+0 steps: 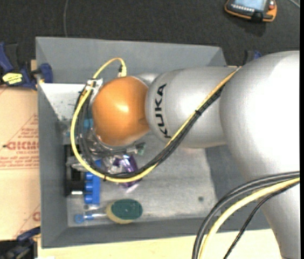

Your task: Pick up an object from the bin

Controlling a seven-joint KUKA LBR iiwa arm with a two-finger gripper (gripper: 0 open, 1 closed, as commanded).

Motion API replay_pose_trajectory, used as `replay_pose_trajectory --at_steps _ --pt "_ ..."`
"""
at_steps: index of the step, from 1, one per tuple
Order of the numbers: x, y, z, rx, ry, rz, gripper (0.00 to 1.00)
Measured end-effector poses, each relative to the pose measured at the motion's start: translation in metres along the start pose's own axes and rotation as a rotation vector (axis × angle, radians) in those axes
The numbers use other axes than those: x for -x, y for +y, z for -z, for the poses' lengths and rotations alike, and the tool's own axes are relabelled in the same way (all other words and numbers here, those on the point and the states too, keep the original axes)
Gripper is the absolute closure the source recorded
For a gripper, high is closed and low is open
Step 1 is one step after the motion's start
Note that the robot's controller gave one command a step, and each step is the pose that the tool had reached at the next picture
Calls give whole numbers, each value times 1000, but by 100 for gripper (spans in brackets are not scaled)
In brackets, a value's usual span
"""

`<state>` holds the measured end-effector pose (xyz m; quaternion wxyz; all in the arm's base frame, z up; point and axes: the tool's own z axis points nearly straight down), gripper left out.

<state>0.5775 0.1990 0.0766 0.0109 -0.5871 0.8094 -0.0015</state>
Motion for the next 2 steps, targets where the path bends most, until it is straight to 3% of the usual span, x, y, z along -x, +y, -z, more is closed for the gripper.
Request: replay_pose_trajectory --at_steps 1,2 --pt "-13 9 5 -6 -16 251 100" --pt "-13 9 5 -6 -16 250 100"
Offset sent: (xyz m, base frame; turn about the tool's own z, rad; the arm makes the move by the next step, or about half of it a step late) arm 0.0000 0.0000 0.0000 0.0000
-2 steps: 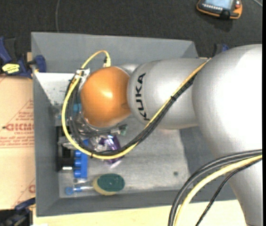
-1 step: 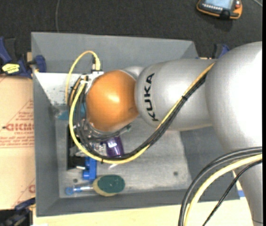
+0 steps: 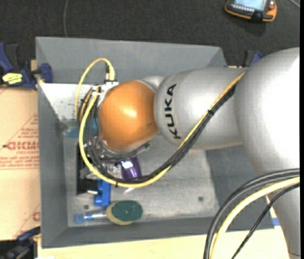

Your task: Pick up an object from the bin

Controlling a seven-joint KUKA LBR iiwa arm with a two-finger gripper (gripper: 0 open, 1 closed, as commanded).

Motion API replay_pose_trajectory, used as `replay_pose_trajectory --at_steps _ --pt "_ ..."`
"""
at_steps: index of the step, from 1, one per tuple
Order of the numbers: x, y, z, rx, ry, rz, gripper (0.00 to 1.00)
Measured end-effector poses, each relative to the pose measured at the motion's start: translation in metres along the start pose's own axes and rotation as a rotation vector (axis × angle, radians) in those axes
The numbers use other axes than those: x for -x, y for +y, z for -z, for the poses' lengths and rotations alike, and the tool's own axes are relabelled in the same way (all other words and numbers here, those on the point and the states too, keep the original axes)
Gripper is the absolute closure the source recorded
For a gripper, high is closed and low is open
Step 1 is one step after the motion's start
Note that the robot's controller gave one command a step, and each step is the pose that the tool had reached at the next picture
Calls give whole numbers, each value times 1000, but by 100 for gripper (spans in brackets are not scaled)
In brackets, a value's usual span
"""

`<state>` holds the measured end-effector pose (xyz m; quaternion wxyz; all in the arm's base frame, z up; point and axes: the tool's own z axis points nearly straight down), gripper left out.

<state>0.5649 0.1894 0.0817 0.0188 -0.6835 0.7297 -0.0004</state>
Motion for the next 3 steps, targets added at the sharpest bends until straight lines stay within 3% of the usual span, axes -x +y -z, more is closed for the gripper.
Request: replay_pose_trajectory --at_steps 3 --pt "0 -2 38 -4 -3 -9 100"
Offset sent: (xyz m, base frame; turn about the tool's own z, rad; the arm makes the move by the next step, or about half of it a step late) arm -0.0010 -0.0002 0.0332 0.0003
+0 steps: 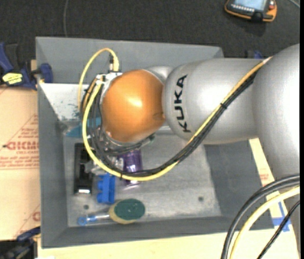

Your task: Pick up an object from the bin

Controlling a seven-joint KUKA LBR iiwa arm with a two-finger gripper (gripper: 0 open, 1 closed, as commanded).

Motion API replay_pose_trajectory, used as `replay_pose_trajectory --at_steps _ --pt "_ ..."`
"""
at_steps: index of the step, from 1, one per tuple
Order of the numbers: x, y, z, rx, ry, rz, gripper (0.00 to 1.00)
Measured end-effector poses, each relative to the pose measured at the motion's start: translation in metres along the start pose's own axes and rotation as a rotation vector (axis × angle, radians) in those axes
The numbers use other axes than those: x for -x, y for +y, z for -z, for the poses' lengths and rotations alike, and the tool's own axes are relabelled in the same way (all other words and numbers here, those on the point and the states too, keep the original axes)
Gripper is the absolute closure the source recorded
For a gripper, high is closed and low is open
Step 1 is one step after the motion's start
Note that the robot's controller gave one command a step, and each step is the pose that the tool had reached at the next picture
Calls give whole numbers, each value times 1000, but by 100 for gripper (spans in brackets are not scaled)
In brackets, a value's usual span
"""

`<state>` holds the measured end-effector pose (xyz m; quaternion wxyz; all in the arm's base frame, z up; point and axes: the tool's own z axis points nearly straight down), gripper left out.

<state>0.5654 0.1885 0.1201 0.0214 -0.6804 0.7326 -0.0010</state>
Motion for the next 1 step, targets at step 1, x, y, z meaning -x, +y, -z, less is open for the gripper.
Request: replay_pose_trajectory --at_steps 1 --pt "1 0 39 5 1 -1 100"
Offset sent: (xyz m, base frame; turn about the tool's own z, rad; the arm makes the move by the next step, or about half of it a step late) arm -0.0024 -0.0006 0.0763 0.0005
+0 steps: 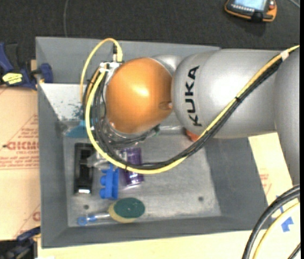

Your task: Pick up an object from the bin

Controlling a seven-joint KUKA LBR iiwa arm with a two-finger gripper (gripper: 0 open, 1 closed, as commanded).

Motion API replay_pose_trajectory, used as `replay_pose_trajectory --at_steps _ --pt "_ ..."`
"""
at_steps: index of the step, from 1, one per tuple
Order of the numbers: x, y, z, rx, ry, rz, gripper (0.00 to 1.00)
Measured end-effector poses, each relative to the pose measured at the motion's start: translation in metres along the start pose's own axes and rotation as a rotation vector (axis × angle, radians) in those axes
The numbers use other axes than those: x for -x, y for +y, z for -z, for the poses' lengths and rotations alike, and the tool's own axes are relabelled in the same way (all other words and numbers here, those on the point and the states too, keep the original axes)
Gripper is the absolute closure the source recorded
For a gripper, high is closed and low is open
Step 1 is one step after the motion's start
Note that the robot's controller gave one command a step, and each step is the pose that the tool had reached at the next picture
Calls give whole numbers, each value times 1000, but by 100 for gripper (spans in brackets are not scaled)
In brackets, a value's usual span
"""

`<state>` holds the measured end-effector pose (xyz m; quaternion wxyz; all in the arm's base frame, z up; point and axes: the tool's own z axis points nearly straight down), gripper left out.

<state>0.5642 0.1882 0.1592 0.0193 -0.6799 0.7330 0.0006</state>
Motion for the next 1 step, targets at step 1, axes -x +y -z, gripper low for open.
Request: replay_pose_trajectory --at_steps 1 --pt "0 0 25 0 0 -2 100"
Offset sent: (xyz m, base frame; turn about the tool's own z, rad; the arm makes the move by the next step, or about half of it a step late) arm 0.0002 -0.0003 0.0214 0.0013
